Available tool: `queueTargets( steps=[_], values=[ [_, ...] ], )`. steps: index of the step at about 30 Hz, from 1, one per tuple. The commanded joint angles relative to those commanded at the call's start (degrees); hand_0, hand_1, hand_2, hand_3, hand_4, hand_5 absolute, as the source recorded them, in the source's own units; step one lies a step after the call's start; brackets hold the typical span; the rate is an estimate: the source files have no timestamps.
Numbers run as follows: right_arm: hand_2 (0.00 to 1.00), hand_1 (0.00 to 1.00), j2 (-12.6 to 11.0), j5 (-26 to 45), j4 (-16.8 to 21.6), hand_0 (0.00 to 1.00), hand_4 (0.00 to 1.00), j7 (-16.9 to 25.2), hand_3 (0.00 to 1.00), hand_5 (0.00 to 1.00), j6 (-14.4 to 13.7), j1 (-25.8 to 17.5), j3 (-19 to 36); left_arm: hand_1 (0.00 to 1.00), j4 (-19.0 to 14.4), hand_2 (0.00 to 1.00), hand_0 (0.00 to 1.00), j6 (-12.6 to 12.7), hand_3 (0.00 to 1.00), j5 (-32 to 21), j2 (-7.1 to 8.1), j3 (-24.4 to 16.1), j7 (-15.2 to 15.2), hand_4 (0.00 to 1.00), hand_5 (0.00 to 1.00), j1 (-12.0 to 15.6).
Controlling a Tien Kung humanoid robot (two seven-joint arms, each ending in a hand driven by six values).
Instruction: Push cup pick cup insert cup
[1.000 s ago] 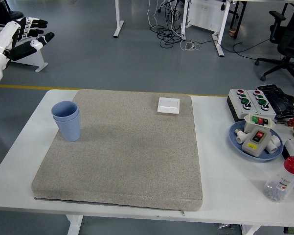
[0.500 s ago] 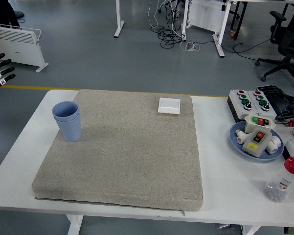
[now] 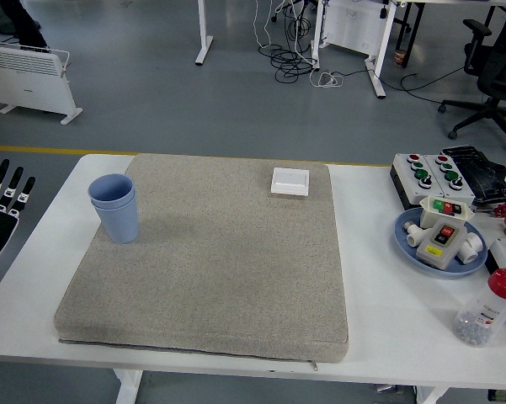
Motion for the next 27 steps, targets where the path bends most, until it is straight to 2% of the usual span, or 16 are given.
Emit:
queueTargets(
  steps=[3,7,11,14,19,27],
  values=[
    [0.644,0.647,0.0,-0.2,0.0,0.723,0.120,0.0,0.574,0.467,0.0,0.1,0.1,0.790,0.6,0.827,0.796,-0.7,0.804,1.2,-2.16,-0.9,0.7,0.585,0.998,0.7],
    [0.644,0.646,0.0,-0.2,0.0,0.723,0.120,0.0,0.574,0.467,0.0,0.1,0.1,0.788,1.0,0.826,0.798,-0.7,0.800,3.2,-4.32,-1.3,1.3,0.594,0.998,1.2],
    [0.644,0.646,-0.1,-0.4,0.0,0.723,0.120,0.0,0.574,0.467,0.0,0.2,0.2,0.788,1.8,0.826,0.798,-0.4,0.800,4.7,-5.64,-1.5,1.7,0.594,0.998,1.3],
    [0.644,0.646,-0.1,-0.5,0.0,0.723,0.120,0.0,0.574,0.467,0.0,0.1,0.2,0.787,2.4,0.824,0.802,-0.2,0.798,5.8,-6.25,-2.1,1.7,0.578,0.998,1.3],
    [0.644,0.646,-0.2,-0.5,0.0,0.723,0.120,-0.1,0.574,0.467,0.0,0.1,0.1,0.788,3.1,0.825,0.805,0.6,0.797,10.9,-6.39,-2.2,0.7,0.577,0.998,1.4],
    [0.644,0.646,-0.3,-0.7,0.0,0.723,0.120,-0.1,0.574,0.467,0.0,0.1,0.2,0.796,4.6,0.829,0.809,1.6,0.795,24.4,-7.74,-2.6,-2.4,0.578,0.998,1.2]
  ],
)
